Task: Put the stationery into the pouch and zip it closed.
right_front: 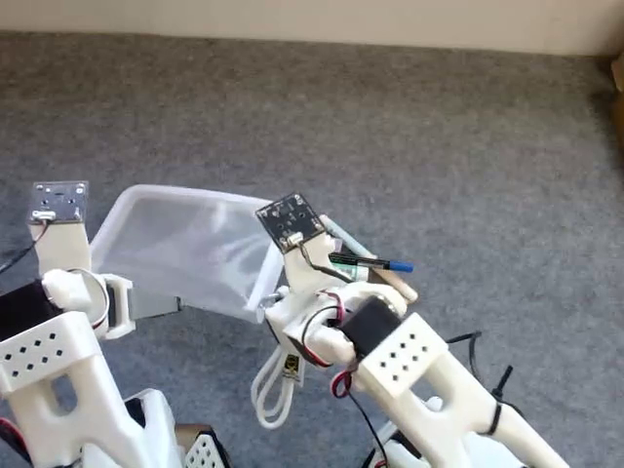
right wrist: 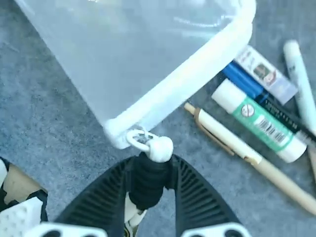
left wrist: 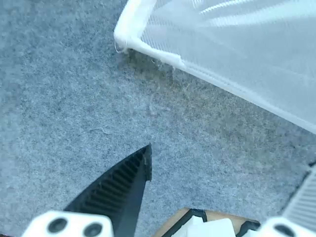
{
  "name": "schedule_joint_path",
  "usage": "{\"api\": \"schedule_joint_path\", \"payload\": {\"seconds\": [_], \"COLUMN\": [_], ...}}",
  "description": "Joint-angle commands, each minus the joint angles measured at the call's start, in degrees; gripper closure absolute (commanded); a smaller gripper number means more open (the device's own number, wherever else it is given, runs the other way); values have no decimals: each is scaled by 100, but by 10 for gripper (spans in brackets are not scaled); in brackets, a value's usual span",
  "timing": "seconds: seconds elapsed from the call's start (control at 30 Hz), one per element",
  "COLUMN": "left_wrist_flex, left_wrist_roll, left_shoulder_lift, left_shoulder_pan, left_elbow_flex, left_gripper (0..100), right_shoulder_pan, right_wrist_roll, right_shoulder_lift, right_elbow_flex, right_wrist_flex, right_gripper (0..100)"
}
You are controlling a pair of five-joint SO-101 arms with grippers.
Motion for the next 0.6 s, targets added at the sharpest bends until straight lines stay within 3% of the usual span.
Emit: {"api": "schedule_joint_path", "payload": {"seconds": [0.0,0.13,0.33,0.57], "left_wrist_flex": [53,229,290,290], "left_wrist_roll": [70,132,1064,1310], "left_shoulder_lift": [-4,-13,-875,-1938], "left_shoulder_pan": [207,822,1886,2413], "left_elbow_flex": [-426,-470,-470,-426], "left_gripper": [570,570,502,469], "right_shoulder_pan": [-40,-40,-40,-40], "right_wrist_roll": [440,615,853,853], "right_shoulder_lift": [-418,-532,-549,-558], "right_elbow_flex": [-66,-66,-163,-171], "right_wrist_flex": [13,4,-374,-1007], "right_gripper": [995,995,995,995]}}
